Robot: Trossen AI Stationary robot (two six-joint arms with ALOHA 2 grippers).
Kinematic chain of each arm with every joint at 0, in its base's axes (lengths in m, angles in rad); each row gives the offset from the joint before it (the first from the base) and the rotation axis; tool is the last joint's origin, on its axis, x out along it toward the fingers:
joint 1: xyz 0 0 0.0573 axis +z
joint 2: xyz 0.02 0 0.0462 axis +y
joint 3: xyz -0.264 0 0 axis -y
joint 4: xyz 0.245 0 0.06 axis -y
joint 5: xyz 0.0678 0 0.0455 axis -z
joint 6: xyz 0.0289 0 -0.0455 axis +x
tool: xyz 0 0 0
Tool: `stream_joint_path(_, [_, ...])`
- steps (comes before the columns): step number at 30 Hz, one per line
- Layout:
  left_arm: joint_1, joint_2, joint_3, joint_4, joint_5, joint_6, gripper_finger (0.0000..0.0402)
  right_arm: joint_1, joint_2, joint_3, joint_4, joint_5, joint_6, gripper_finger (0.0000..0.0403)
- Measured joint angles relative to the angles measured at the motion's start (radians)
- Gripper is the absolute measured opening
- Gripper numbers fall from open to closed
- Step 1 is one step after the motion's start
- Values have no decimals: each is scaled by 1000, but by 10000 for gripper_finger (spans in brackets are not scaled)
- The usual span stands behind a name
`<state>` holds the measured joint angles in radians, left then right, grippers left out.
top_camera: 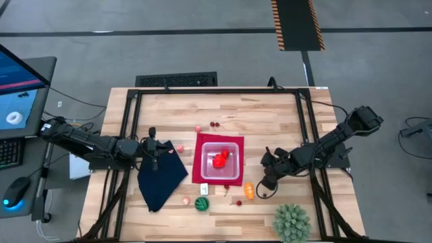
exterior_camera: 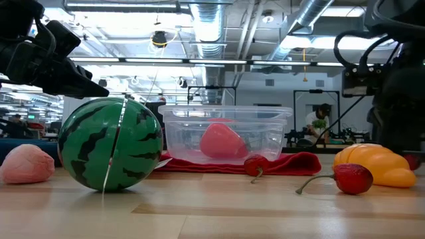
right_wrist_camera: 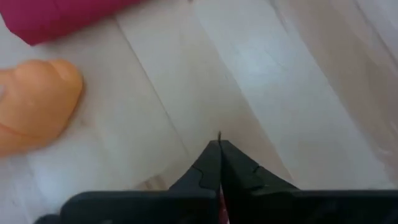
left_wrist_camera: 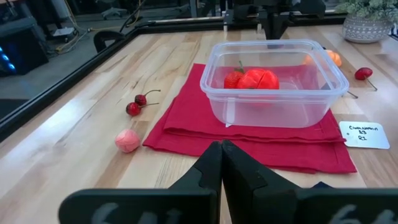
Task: Pick and placing Produce into tupperware
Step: Put the cherry in the transparent bin
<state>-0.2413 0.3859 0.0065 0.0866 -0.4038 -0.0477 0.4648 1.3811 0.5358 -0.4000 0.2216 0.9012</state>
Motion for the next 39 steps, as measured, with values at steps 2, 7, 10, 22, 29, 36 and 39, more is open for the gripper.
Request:
stream_joint_path(2, [0,0,0,0,-1,8,0,0,0,0,12,7,0,23])
stream_joint_path(7, [0,0,0,0,-1,-1,0,0,0,0,11,44,-8,16])
stream_joint_path(10, [0,0,0,0,-1,10,0,-2,0,0,28,50,-11,25])
stream_joint_path(22, [0,0,0,0,0,-1,0,-16,0,0,103,115,-67,21])
stream_joint_path(29, [0,0,0,0,1,1,0,-40,-1,53,119,125,-135,16])
stream_joint_path(36, [0,0,0,0,1,8,0,-72,-1,160,118,128,-271,10])
stream_joint_path(39, [0,0,0,0,1,-1,0,-86,-1,206,120,130,-325,11])
